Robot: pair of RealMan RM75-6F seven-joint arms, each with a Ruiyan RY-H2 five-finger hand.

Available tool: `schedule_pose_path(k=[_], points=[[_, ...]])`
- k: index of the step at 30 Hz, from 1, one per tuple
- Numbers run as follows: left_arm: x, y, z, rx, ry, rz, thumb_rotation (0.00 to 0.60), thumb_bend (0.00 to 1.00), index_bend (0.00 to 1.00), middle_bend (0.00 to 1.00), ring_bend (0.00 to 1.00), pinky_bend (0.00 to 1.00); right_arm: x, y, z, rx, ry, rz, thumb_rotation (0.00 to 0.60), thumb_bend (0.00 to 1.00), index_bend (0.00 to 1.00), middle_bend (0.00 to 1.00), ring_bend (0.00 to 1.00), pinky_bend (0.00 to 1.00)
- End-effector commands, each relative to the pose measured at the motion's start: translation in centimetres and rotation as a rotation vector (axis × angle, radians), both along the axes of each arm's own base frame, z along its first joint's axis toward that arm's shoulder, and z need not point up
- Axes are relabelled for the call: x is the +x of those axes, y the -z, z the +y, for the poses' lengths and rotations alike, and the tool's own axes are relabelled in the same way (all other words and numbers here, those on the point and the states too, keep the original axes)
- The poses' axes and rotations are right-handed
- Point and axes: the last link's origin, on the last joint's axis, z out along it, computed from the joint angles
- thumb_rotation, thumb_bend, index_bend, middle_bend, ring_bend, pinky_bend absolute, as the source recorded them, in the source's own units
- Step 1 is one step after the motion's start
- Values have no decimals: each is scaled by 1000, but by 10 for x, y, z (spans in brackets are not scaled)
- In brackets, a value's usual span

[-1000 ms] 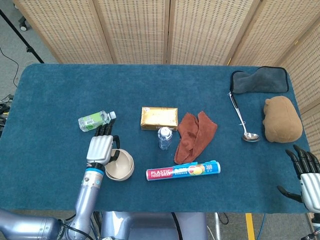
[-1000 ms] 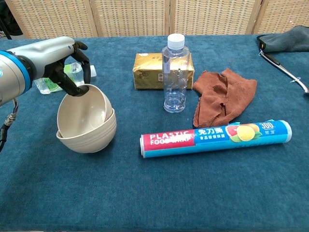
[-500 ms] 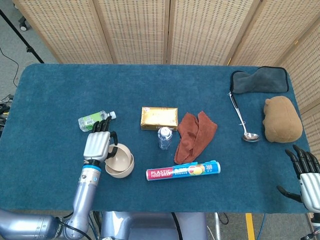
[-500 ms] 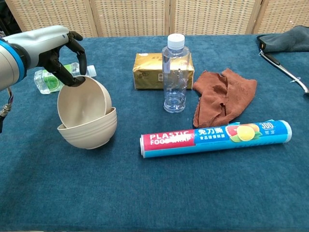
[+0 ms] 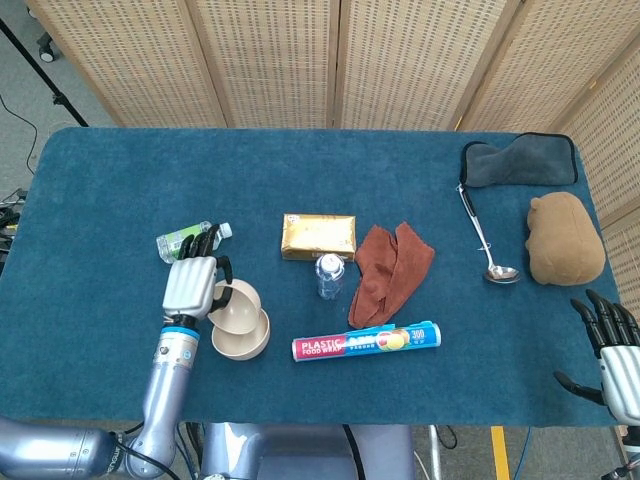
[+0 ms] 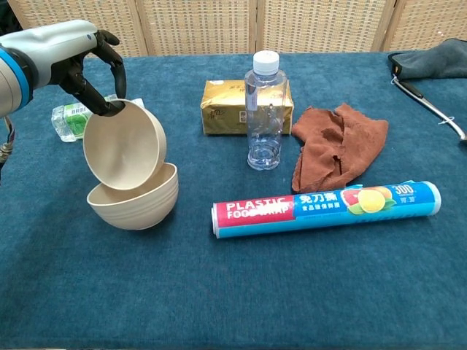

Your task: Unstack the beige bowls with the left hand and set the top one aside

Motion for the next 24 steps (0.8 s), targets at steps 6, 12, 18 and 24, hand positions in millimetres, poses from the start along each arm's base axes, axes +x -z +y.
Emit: schedule_pose_path(k=[6,12,18,24], points=[[-1,-14,6,41,-4,1,600,417,818,50,69,0,0,0,0,1,1,1,600,105,82,0,0,51],[-8,-25,11,68,-23,2,600,416,819,50,69,0,0,1,0,5,1,4,600,105,82,0,0,51],[-19,-27,15,71,-45,16,600,417,819,51,70,0,0,2,0,5,3,4,600,105,82,0,0,51],[-27,-24,13,59,-56,29,600,417,819,51,70,0,0,2,-1,9,7,6,600,105,82,0,0,51]])
